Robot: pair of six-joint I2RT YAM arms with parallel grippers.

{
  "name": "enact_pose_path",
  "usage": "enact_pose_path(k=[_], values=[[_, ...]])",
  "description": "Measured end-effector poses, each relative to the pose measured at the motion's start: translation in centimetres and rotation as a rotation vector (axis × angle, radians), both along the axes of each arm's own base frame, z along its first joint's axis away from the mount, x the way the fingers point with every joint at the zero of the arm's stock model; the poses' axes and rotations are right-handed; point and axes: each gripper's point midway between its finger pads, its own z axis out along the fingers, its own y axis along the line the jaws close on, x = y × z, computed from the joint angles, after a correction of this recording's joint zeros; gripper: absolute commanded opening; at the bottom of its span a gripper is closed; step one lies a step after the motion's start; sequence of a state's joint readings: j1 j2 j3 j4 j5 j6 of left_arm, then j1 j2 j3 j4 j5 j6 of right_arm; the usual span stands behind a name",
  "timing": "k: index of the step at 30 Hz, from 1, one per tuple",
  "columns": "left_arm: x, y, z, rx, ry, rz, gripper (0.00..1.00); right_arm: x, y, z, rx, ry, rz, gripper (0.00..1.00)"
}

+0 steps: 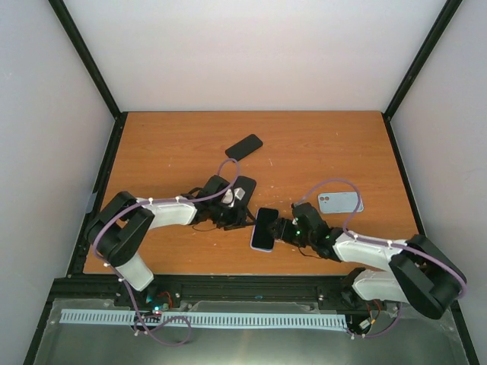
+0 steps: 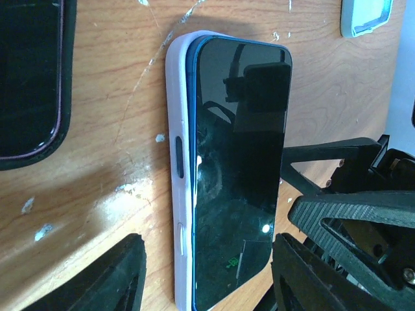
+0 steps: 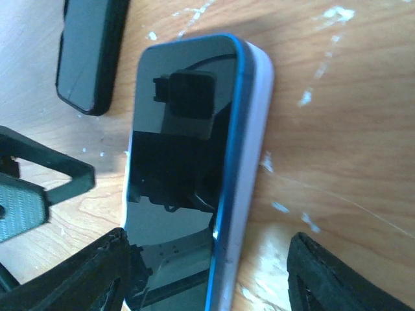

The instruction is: Put the phone into the phone case

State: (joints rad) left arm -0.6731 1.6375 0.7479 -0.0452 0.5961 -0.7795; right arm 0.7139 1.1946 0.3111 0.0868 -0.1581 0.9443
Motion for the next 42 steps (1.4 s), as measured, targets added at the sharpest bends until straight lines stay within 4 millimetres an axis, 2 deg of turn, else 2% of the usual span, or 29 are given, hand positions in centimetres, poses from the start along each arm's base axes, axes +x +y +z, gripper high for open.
enact_pose_path(k=[4,9,12,18,22,25,32,37,42], values=[[0.0,-0.1,-0.4,-0.010,0.007,-0.004,0.49,0.7,1.3,0.3,0.041,-0.006,0.018,0.73],[-0.1,0.0,-1.2,-0.002,0.021,-0.004,0.48,1.2,2.7,0.7,0.109,-0.012,0.034,0.75],[-0.5,0.1,-2.1,0.003,0.042,-0.011,0.47,1.3,3.2,1.0,0.141,-0.012,0.039,0.75],[-0.7,-0.6,-2.2,-0.042,0.053,-0.038,0.38,1.3,3.9,1.6,0.187,-0.009,0.048,0.77],[-1.0,-0.6,-2.3,-0.048,0.063,-0.035,0.36,1.4,4.1,1.5,0.204,0.010,0.042,0.78],[-1.1,-0.7,-2.4,-0.049,0.063,-0.035,0.37,1.4,4.2,1.2,0.216,0.030,0.027,0.78],[-1.1,-0.8,-2.1,-0.053,0.061,-0.036,0.46,1.9,4.2,1.8,0.275,0.028,-0.006,0.78],[-1.3,-0.3,-2.0,-0.024,0.054,-0.024,0.50,2.1,4.9,3.1,0.344,-0.007,0.008,0.77],[-1.4,0.4,-1.9,0.002,0.034,-0.006,0.50,2.2,6.0,4.9,0.430,-0.033,0.048,0.76]])
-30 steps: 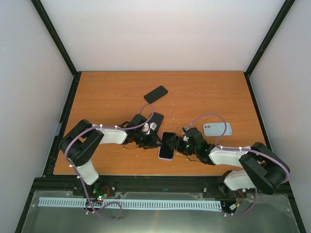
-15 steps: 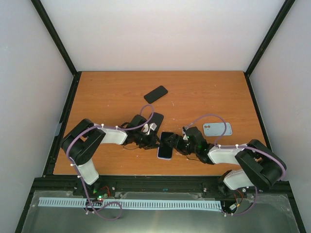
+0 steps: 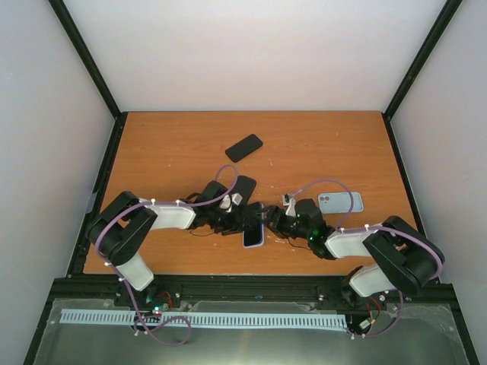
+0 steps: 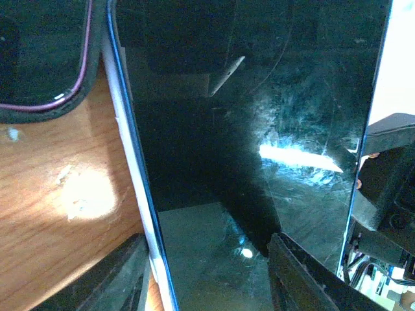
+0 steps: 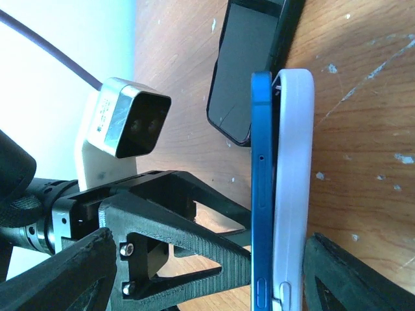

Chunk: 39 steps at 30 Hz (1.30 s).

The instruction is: Put the phone into the phone case

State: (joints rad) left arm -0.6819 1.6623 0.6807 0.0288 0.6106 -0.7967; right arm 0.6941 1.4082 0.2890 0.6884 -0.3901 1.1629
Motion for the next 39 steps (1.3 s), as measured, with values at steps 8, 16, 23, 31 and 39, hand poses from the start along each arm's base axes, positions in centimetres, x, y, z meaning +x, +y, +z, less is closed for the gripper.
enact_pose_path(k=[8,16,23,31,39], values=[[-0.1,0.2,-0.2,0.000,-0.018,0.000,0.47,-0.2,0.7,-1.4,0.001,0.044,0.034,0.53],[-0.2,0.2,-0.2,-0.005,-0.026,-0.001,0.47,-0.4,0.4,-2.6,-0.017,0.062,0.028,0.29],[-0.2,0.3,-0.2,-0.007,-0.034,-0.006,0.49,-0.6,0.5,-3.3,-0.014,0.077,0.033,0.14],[-0.2,0.2,-0.1,-0.006,-0.043,-0.016,0.50,-0.7,0.4,-3.5,-0.033,0.068,0.044,0.14],[-0.5,0.2,-0.2,-0.001,-0.039,-0.025,0.48,-1.2,0.3,-2.8,-0.070,0.051,0.072,0.30]])
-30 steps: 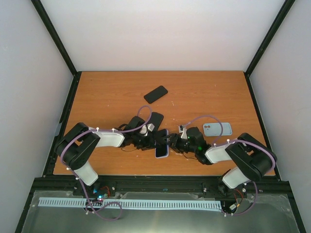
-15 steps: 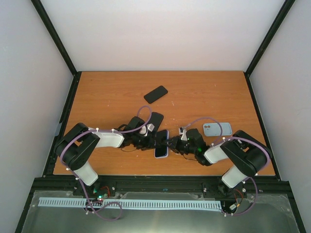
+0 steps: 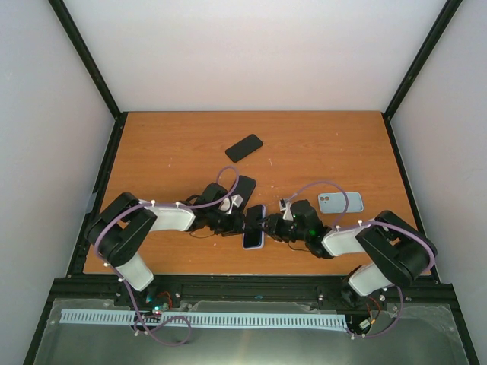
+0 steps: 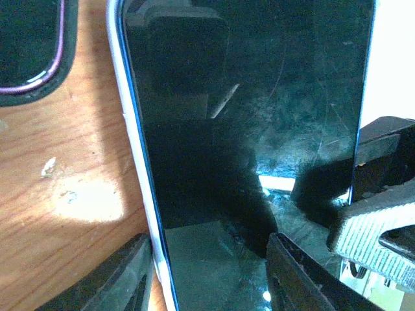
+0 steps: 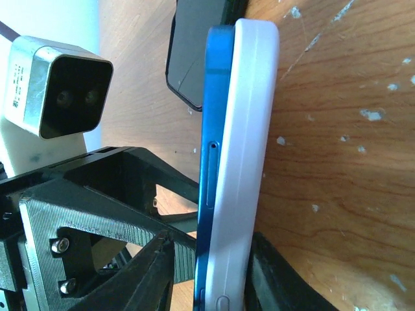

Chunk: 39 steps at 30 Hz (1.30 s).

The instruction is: Put the phone into the phone case

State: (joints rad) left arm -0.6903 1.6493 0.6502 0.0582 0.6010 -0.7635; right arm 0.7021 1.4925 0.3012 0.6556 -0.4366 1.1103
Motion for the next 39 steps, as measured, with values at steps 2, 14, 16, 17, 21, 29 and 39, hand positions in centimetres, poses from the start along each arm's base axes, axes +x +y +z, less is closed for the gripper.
enact_pose_path(k=[2,14,16,17,21,29,39], values=[[0.0,0.0,-0.1,0.002,0.000,0.001,0.48,-0.1,-0.1,0.0,-0.005,0.000,0.003,0.30],[0.0,0.0,0.0,0.005,-0.005,0.002,0.53,-0.3,-0.2,-0.2,-0.017,0.006,0.004,0.03],[0.0,0.0,0.0,0.005,-0.005,0.001,0.53,-0.3,-0.2,-0.3,-0.018,0.007,0.004,0.11],[0.0,0.0,0.0,0.005,-0.006,0.001,0.52,-0.3,-0.2,-0.3,-0.019,0.008,0.004,0.17],[0.0,0.0,0.0,0.008,-0.008,0.002,0.49,-0.4,-0.3,-0.4,-0.028,0.012,0.006,0.37],[0.0,0.1,-0.2,0.017,-0.010,0.005,0.48,-0.2,-0.3,1.0,-0.016,-0.018,0.003,0.45],[0.1,0.1,-0.1,0.020,-0.009,0.007,0.50,-0.4,-0.8,1.4,-0.016,-0.035,-0.009,0.22]])
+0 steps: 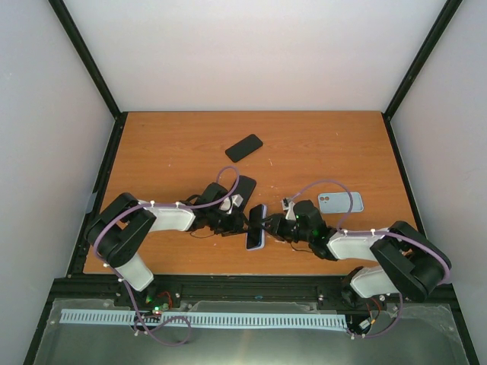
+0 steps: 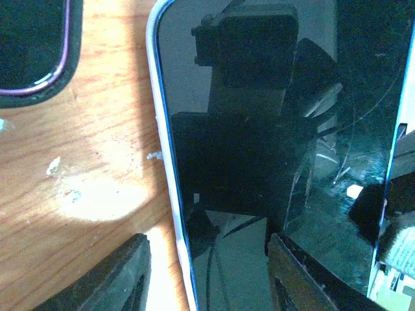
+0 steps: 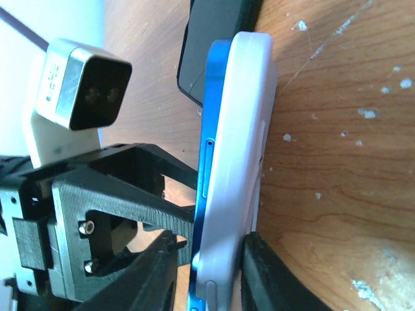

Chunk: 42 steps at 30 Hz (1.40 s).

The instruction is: Put the phone into the phone case

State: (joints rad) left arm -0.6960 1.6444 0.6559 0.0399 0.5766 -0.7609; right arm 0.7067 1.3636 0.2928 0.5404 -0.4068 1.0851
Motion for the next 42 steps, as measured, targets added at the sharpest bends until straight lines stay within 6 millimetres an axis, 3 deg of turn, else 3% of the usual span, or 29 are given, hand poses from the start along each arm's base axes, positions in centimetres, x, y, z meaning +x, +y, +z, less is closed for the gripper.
enact_pose_path(k=[4,7,12,15,23,32,35,37,42], values=[[0.0,0.0,0.0,0.002,-0.001,0.002,0.50,0.1,-0.1,-0.3,-0.003,0.010,-0.008,0.04],[0.1,0.1,0.0,0.005,-0.003,0.004,0.50,0.1,-0.2,-0.7,-0.018,0.021,-0.013,0.03],[0.1,0.1,0.0,0.005,-0.003,0.004,0.50,-0.2,-0.2,-1.0,-0.030,0.024,-0.002,0.31],[0.1,0.1,0.0,0.005,-0.004,0.004,0.50,-0.2,-0.2,-1.0,-0.035,0.022,0.003,0.38],[0.2,-0.1,0.0,0.006,-0.004,0.004,0.50,0.0,0.0,-1.4,-0.056,0.032,0.008,0.08],[0.5,0.5,0.6,0.038,-0.013,0.031,0.62,0.0,-0.2,-1.2,-0.087,0.015,0.013,0.04],[0.7,1.8,2.1,0.025,-0.025,0.067,0.71,0.0,-0.2,-0.3,-0.079,-0.010,0.019,0.04],[1.2,2.6,4.1,-0.011,-0.060,0.097,0.76,0.1,-0.1,0.8,-0.058,-0.040,0.020,0.03],[2.3,3.8,10.6,-0.153,-0.185,0.139,0.77,0.4,0.3,4.9,0.041,-0.142,0.019,0.03]])
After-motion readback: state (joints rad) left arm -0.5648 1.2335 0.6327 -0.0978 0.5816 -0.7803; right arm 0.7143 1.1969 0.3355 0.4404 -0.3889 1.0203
